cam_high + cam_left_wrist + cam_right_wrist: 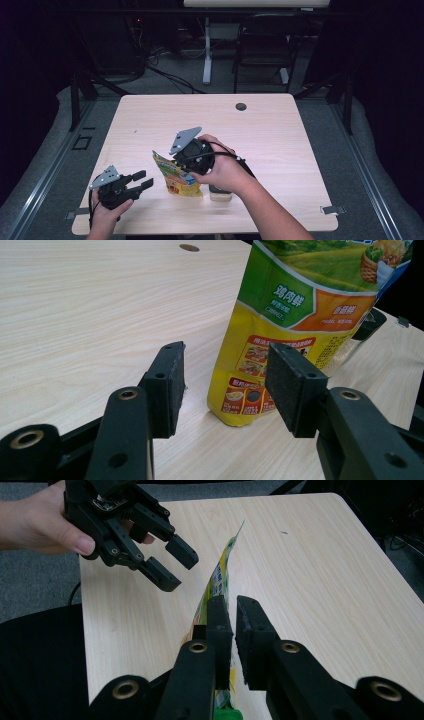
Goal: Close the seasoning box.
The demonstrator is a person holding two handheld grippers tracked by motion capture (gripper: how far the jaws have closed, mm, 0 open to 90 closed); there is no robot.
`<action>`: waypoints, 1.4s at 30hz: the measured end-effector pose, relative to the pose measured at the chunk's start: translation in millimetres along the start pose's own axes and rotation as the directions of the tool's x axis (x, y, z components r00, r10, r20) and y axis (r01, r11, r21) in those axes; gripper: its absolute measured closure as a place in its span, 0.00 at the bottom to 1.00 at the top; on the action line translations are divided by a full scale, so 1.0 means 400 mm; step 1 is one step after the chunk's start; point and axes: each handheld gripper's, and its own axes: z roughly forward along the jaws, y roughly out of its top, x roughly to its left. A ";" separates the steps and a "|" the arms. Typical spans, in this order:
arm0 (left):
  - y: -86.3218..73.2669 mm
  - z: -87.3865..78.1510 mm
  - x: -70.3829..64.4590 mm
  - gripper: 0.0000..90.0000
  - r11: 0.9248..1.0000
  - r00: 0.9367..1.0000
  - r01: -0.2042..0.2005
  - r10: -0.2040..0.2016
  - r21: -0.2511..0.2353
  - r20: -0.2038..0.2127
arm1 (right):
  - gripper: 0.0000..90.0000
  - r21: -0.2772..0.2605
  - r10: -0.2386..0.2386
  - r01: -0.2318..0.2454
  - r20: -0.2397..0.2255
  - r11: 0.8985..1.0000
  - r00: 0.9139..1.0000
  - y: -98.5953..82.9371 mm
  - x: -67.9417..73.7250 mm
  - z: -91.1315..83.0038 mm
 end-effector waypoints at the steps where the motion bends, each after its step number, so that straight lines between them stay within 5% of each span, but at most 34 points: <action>1: 0.000 0.000 0.000 0.56 1.000 1.000 0.000 0.000 0.001 0.000 | 0.91 0.004 0.000 0.000 -0.002 1.000 1.000 -0.001 -0.001 -0.001; 13: 0.000 -0.002 0.001 0.56 1.000 1.000 0.006 -0.006 -0.007 -0.004 | 0.81 -0.042 0.034 -0.035 -0.024 0.998 0.999 -0.002 -0.002 -0.021; 28: 0.000 -0.005 0.002 0.56 1.000 1.000 0.001 -0.001 -0.005 -0.007 | 0.75 -0.067 0.089 -0.086 0.036 0.994 0.995 -0.022 -0.034 -0.070; 42: 0.001 -0.008 0.004 0.56 1.000 1.000 0.001 -0.001 -0.007 -0.012 | 0.71 -0.059 0.177 -0.172 0.092 0.983 0.980 -0.076 -0.080 -0.073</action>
